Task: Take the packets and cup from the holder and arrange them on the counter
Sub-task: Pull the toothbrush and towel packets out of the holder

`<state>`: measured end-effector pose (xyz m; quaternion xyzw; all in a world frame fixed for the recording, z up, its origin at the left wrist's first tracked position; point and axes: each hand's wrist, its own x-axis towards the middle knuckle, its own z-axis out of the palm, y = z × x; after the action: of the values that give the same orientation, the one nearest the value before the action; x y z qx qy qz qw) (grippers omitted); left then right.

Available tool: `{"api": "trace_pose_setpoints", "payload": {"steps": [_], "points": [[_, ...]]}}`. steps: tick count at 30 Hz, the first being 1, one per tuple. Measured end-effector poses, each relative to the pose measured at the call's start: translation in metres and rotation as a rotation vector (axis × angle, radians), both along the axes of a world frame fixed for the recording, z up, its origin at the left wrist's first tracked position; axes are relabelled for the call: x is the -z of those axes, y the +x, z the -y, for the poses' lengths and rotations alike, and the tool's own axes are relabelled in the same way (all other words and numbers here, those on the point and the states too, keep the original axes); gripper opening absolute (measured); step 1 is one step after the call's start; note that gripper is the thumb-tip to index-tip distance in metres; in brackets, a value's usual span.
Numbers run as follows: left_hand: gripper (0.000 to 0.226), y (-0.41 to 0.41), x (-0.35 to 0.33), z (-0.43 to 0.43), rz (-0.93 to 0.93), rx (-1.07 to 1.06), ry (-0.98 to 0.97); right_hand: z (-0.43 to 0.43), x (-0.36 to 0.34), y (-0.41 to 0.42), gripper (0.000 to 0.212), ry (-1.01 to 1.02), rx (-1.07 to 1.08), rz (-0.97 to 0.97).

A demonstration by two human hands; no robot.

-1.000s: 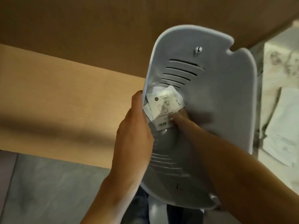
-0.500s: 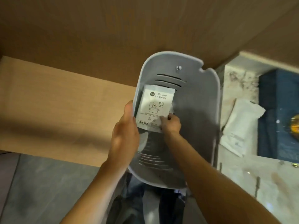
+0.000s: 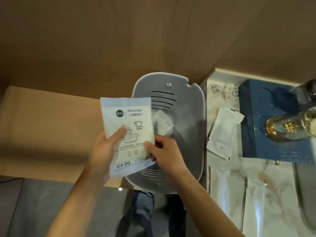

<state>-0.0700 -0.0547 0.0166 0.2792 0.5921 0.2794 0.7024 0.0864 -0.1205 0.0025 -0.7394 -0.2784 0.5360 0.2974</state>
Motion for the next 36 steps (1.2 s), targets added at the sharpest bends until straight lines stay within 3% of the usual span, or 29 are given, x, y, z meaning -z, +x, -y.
{"api": "trace_pose_setpoints", "payload": {"steps": [4,6,9,11,17,28,33,36], "points": [[0.015,-0.009,0.009,-0.001,-0.014,-0.044,-0.033,-0.005,0.024,0.006,0.022,-0.057,0.027,-0.085],[0.020,-0.012,0.014,0.000,0.008,-0.063,-0.040,-0.016,0.044,0.019,0.014,-0.124,0.260,-0.187],[0.022,-0.017,0.017,0.002,0.039,-0.096,-0.050,-0.041,0.084,0.039,0.021,-0.211,0.671,-0.421],[0.021,-0.020,0.018,0.003,0.044,-0.102,-0.058,-0.052,0.114,0.051,0.016,-0.236,0.792,-0.470],[0.027,-0.024,0.027,0.005,0.142,-0.093,-0.047,-0.059,0.212,0.075,0.015,-0.386,0.822,-0.403],[0.025,-0.027,0.040,0.006,0.238,-0.122,-0.056,-0.063,0.294,0.070,0.014,-0.304,1.148,-0.644],[0.024,-0.026,0.043,0.003,0.215,-0.123,-0.048,-0.072,0.299,0.069,0.009,-0.327,1.046,-0.586],[0.023,-0.027,0.042,0.003,0.188,-0.134,-0.057,-0.082,0.296,0.064,0.011,-0.395,0.926,-0.417]]}}
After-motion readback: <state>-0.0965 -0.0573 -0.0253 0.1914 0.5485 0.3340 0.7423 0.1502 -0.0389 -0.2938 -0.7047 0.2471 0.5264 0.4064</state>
